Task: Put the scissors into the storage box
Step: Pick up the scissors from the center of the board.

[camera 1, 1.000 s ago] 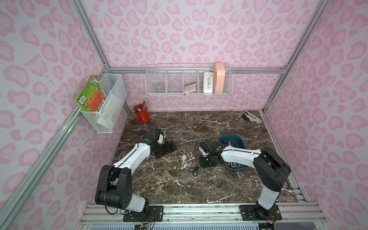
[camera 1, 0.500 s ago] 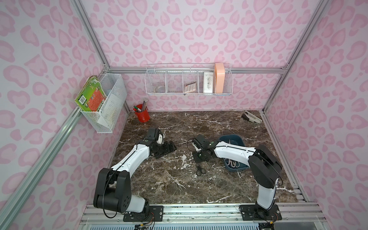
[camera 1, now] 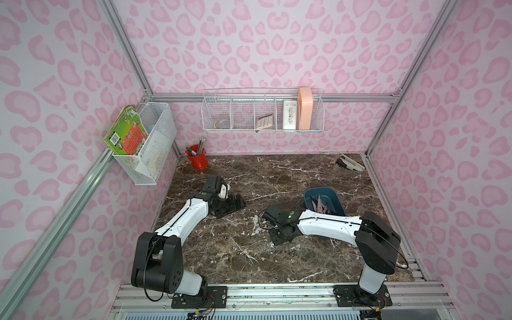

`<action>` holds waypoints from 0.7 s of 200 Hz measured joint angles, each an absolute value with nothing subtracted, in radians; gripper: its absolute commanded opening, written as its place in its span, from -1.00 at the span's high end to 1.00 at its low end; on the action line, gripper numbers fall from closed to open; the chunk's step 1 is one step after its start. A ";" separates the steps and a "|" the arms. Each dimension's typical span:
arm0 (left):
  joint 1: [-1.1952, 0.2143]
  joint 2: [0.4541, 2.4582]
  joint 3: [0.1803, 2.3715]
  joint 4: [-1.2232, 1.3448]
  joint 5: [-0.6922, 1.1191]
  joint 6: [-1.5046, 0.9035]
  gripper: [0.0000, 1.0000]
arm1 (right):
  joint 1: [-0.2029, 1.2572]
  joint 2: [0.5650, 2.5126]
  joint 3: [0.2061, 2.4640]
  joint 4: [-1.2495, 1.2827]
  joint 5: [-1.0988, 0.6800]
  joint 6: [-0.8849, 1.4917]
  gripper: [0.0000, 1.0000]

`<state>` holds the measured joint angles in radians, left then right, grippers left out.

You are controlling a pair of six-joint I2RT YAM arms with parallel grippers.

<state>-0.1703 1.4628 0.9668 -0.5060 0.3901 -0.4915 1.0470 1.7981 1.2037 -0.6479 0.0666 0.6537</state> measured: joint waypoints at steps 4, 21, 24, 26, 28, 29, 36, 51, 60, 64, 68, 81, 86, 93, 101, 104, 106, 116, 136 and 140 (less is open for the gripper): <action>-0.170 1.463 0.966 -0.506 0.390 -0.492 -0.86 | 1.047 1.798 1.202 -0.646 0.066 0.654 0.22; -0.170 1.463 0.965 -0.508 0.386 -0.492 -0.86 | 1.048 1.804 1.190 -0.644 0.066 0.661 0.25; -0.170 1.463 0.964 -0.508 0.384 -0.492 -0.86 | 1.048 1.805 1.188 -0.645 0.066 0.662 0.25; -0.170 1.463 0.964 -0.509 0.384 -0.492 -0.86 | 1.048 1.806 1.187 -0.645 0.066 0.663 0.26; -0.170 1.463 0.964 -0.509 0.383 -0.491 -0.85 | 1.048 1.808 1.186 -0.645 0.066 0.665 0.26; -0.170 1.463 0.964 -0.509 0.383 -0.491 -0.85 | 1.048 1.808 1.185 -0.645 0.066 0.666 0.26; -0.170 1.462 0.962 -0.510 0.381 -0.491 -0.86 | 1.048 1.812 1.181 -0.646 0.067 0.671 0.27; -0.169 1.459 0.961 -0.514 0.376 -0.488 -0.86 | 1.048 1.818 1.176 -0.646 0.067 0.676 0.29; -0.168 1.457 0.960 -0.516 0.375 -0.487 -0.86 | 1.048 1.819 1.175 -0.645 0.067 0.676 0.30; -0.168 1.457 0.960 -0.517 0.373 -0.487 -0.85 | 1.048 1.820 1.175 -0.643 0.067 0.676 0.30; -0.168 1.457 0.960 -0.517 0.372 -0.487 -0.86 | 1.048 1.822 1.175 -0.641 0.067 0.677 0.31; -0.168 1.456 0.957 -0.517 0.371 -0.487 -0.86 | 1.048 1.831 1.175 -0.632 0.067 0.677 0.32; -0.168 1.455 0.955 -0.518 0.369 -0.487 -0.86 | 1.047 1.835 1.175 -0.630 0.067 0.677 0.32; -0.168 1.453 0.954 -0.519 0.369 -0.487 -0.86 | 1.047 1.841 1.175 -0.627 0.067 0.677 0.33; -0.168 1.452 0.953 -0.521 0.368 -0.487 -0.86 | 1.047 1.848 1.175 -0.624 0.067 0.677 0.34; -0.168 1.452 0.952 -0.522 0.368 -0.487 -0.86 | 1.047 1.851 1.175 -0.622 0.067 0.677 0.34; -0.168 1.451 0.952 -0.522 0.368 -0.487 -0.86 | 1.047 1.853 1.175 -0.621 0.067 0.677 0.35; -0.168 1.450 0.949 -0.522 0.366 -0.487 -0.86 | 1.045 1.858 1.176 -0.619 0.067 0.677 0.35; -0.168 1.444 0.942 -0.524 0.362 -0.487 -0.85 | 1.040 1.861 1.176 -0.620 0.070 0.676 0.41; -0.168 1.442 0.942 -0.524 0.361 -0.487 -0.85 | 1.040 1.861 1.176 -0.620 0.070 0.676 0.42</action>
<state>-0.1684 1.4422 0.9417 -0.5243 0.3614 -0.4873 1.0397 1.8606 1.1755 -0.6205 0.0700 0.6762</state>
